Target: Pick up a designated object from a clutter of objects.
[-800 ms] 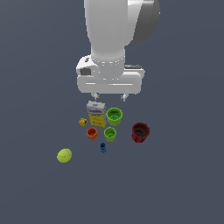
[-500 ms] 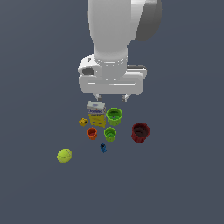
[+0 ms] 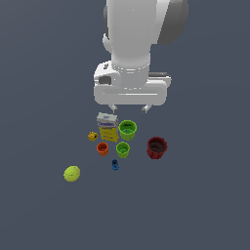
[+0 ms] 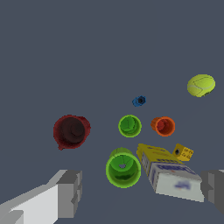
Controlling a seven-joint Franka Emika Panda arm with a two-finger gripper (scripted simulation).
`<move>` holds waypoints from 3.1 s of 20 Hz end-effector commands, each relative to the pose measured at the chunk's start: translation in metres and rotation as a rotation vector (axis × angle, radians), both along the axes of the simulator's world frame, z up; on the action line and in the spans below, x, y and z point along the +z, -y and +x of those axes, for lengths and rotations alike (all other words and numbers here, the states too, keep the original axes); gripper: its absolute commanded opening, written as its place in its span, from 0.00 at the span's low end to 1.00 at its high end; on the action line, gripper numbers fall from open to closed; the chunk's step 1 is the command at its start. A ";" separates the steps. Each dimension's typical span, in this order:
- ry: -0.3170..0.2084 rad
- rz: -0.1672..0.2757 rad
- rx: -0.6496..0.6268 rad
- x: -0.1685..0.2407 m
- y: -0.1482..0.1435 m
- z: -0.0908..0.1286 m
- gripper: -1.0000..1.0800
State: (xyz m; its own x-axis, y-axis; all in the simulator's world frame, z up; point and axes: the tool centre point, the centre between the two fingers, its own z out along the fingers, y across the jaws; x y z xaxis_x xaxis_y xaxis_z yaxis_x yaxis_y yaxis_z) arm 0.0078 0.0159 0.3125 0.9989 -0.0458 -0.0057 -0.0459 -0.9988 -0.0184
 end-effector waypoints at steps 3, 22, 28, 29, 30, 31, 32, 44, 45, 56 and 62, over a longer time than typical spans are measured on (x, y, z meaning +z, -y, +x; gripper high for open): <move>-0.001 0.001 -0.025 -0.004 0.000 0.001 0.96; -0.010 0.010 -0.413 -0.059 0.003 0.011 0.96; -0.015 0.010 -0.577 -0.083 0.004 0.014 0.96; -0.015 0.010 -0.605 -0.087 0.005 0.014 0.96; -0.016 0.010 -0.632 -0.091 0.005 0.014 0.96; -0.017 0.010 -0.660 -0.095 0.006 0.014 0.96; -0.017 0.010 -0.687 -0.099 0.006 0.015 0.96; -0.022 0.003 -1.018 -0.145 0.011 0.014 0.96; -0.022 0.003 -1.046 -0.149 0.012 0.014 0.96; -0.019 -0.008 -1.348 -0.190 0.019 0.010 0.96; -0.015 -0.014 -1.474 -0.207 0.022 0.007 0.96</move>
